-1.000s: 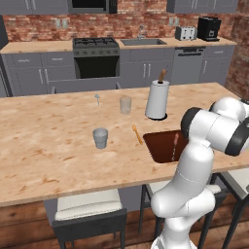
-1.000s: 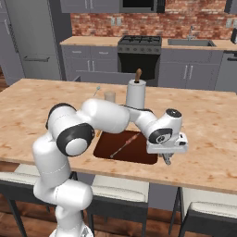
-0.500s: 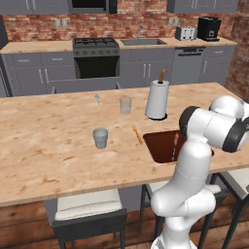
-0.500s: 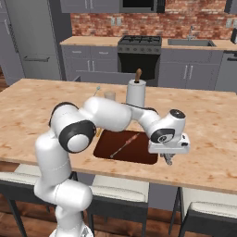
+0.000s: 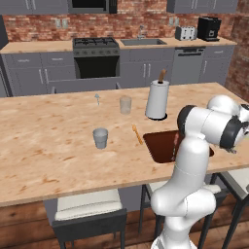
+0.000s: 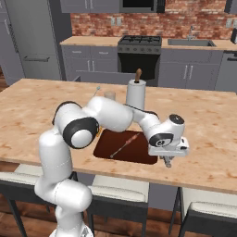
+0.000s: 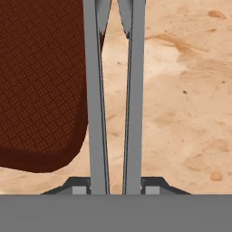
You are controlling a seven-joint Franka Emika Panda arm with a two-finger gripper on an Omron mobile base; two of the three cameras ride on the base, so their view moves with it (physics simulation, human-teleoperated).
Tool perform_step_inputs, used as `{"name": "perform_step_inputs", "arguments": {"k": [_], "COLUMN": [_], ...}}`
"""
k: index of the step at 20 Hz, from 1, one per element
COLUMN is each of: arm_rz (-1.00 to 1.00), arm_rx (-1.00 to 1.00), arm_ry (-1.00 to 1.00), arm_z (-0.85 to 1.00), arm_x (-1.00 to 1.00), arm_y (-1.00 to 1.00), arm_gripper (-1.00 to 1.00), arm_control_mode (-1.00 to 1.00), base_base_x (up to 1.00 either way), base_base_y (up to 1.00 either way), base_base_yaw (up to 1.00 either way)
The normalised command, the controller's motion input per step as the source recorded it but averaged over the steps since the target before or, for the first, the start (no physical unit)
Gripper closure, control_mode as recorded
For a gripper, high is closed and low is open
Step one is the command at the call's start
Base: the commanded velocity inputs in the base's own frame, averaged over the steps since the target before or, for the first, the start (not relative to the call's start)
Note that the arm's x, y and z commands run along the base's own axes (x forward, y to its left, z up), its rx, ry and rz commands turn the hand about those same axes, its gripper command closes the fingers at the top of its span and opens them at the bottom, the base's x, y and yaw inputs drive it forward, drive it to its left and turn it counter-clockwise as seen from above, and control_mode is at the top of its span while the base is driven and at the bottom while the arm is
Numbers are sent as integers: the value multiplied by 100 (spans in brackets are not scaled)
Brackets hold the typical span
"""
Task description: Take the tongs from the drawer on the right and place them on the dining counter next to the tray containing the kebab skewer.
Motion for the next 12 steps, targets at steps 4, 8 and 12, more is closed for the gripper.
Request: {"name": "perform_step_inputs", "arguments": {"k": [4,8,12], "arm_rz": [-1,0,0], "arm_rx": [0,0,0], "arm_ry": [-2,0,0], "arm_z": [-23,-24,-22], "arm_x": [9,2,13], "arm_y": [0,0,-1], "arm_gripper": [100,100,100], "arm_control_mode": [-100,-100,-100], "base_base_x": [0,0,0], "base_base_y": [0,0,0], "base_base_yaw": [0,0,0]}}
